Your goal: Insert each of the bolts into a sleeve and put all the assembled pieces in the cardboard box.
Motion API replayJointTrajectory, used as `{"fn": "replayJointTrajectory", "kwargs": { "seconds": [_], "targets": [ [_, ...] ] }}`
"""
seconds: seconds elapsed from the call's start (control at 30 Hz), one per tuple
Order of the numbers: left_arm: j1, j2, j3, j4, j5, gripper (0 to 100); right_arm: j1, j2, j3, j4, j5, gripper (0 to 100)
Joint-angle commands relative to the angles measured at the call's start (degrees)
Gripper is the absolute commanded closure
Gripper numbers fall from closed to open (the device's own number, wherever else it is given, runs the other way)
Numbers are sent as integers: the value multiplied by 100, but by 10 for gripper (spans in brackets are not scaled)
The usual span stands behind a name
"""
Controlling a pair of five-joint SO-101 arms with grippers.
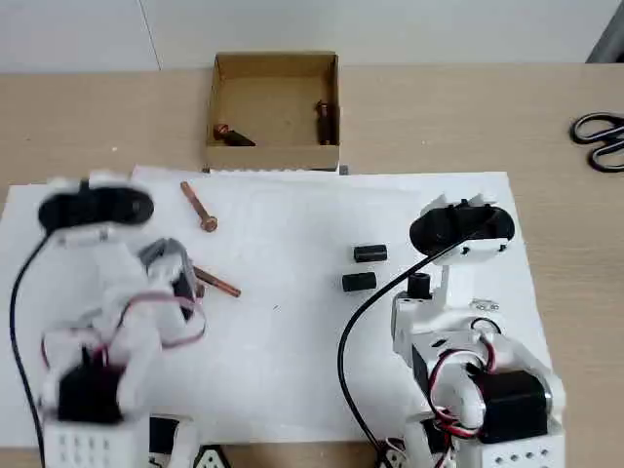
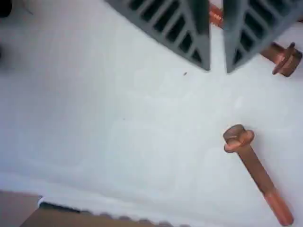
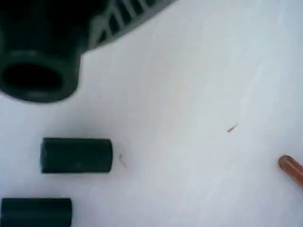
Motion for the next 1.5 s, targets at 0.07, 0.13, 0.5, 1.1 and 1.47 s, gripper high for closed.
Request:
{"fn": "replayJointTrajectory", "kwargs": {
  "seconds": [0.07, 0.13, 0.5, 1.1, 1.47],
  "targets": [
    [-26, 1908, -1473, 519, 334, 994, 127, -57, -18, -101, -44, 995],
    [-26, 2479, -1789, 809, 545, 994, 286, -57, -18, -84, -44, 995],
    [-26, 4686, -2862, 1292, 2048, 994, 813, -57, -18, -75, -44, 995],
    [-387, 6435, -2879, 1618, 3086, 988, 813, -57, -18, -75, -44, 995],
    [-519, 6716, -2888, 1134, 3059, 898, 813, -57, -9, -75, -53, 995]
  ]
}}
